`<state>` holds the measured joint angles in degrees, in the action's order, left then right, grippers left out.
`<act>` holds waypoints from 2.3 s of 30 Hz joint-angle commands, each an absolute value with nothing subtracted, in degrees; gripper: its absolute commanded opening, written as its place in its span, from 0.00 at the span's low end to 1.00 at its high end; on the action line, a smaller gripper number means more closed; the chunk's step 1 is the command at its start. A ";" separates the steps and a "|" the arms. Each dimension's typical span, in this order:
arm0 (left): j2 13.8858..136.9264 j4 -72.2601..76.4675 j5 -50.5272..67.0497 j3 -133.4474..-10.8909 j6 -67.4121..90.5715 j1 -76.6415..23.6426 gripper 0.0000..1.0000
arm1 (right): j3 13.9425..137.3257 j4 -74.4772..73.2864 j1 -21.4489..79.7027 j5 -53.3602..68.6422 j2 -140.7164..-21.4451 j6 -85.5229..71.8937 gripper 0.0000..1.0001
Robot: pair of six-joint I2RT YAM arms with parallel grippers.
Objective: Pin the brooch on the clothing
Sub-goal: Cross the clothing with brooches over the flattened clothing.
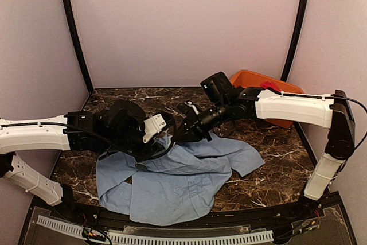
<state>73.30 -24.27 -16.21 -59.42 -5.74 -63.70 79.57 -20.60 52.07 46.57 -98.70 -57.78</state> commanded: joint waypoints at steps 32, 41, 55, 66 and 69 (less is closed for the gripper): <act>70.35 -24.09 -20.49 -57.39 -4.38 -63.90 0.48 | 75.47 -10.90 56.24 52.30 -96.15 -54.84 0.00; 62.64 -22.78 -9.26 -57.60 -5.52 -63.81 0.64 | 78.73 -19.90 56.25 49.33 -95.53 -36.75 0.00; 63.80 -28.25 0.80 -60.31 -10.67 -63.74 0.81 | 78.92 -17.04 56.13 49.88 -95.13 -28.10 0.00; 61.55 -26.11 14.38 -59.57 -9.47 -53.00 0.87 | 79.32 -19.55 56.25 50.19 -93.37 -22.71 0.00; 62.52 -25.94 19.00 -60.30 -10.03 -51.99 0.86 | 79.52 -20.33 56.25 49.91 -93.10 -21.10 0.00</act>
